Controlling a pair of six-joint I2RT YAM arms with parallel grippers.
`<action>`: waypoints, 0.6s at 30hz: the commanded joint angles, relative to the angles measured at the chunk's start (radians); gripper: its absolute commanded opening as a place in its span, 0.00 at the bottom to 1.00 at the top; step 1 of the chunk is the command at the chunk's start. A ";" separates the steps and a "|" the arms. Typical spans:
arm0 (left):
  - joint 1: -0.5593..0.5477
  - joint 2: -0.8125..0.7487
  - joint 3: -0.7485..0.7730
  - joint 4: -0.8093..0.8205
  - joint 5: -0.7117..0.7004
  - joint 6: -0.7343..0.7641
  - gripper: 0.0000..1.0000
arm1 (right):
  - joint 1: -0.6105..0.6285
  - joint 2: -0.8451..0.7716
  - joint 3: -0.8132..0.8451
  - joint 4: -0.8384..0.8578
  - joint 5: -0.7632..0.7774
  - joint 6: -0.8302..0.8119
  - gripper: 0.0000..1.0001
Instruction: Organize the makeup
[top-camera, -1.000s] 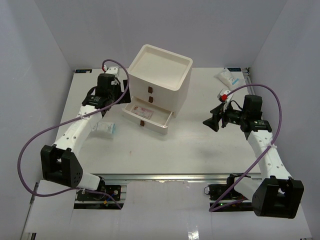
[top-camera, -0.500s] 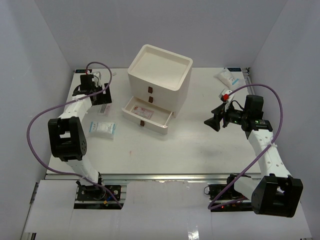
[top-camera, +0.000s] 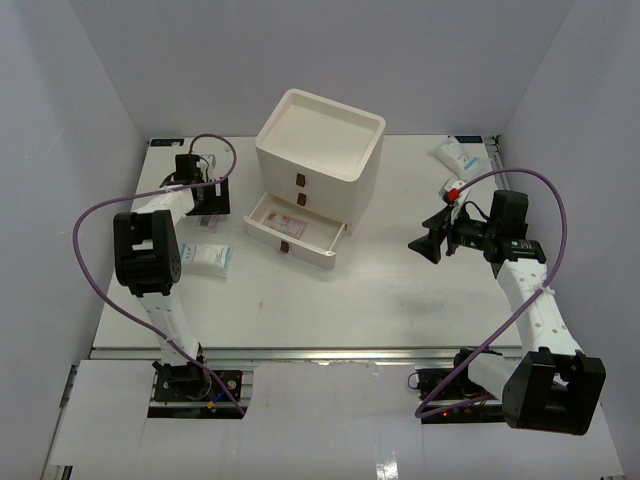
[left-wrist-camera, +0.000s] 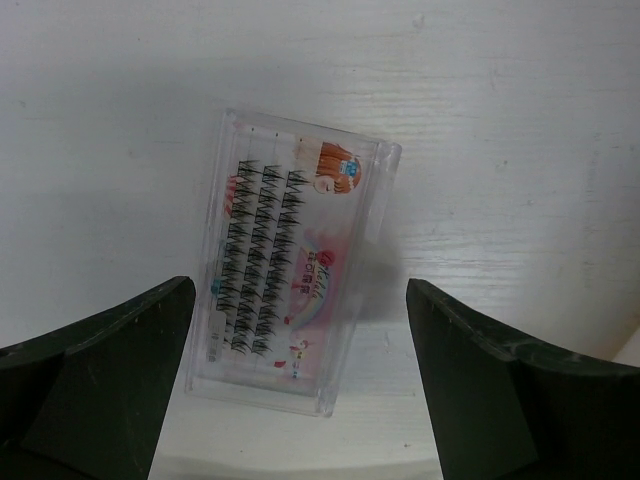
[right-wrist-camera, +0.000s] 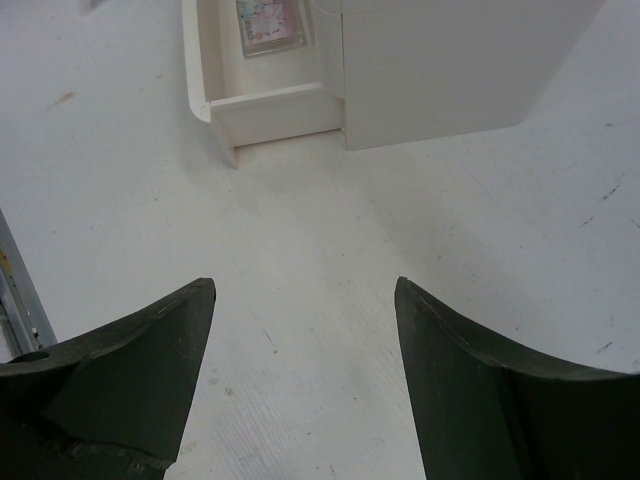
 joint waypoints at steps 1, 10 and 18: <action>0.000 0.007 0.053 0.019 -0.014 0.033 0.98 | -0.010 -0.012 0.000 0.003 -0.030 -0.013 0.79; 0.000 0.046 0.033 0.025 0.012 0.014 0.85 | -0.013 -0.009 0.000 0.003 -0.027 -0.014 0.79; 0.000 0.051 0.034 0.018 0.013 -0.017 0.34 | -0.023 -0.014 0.000 0.002 -0.034 -0.013 0.79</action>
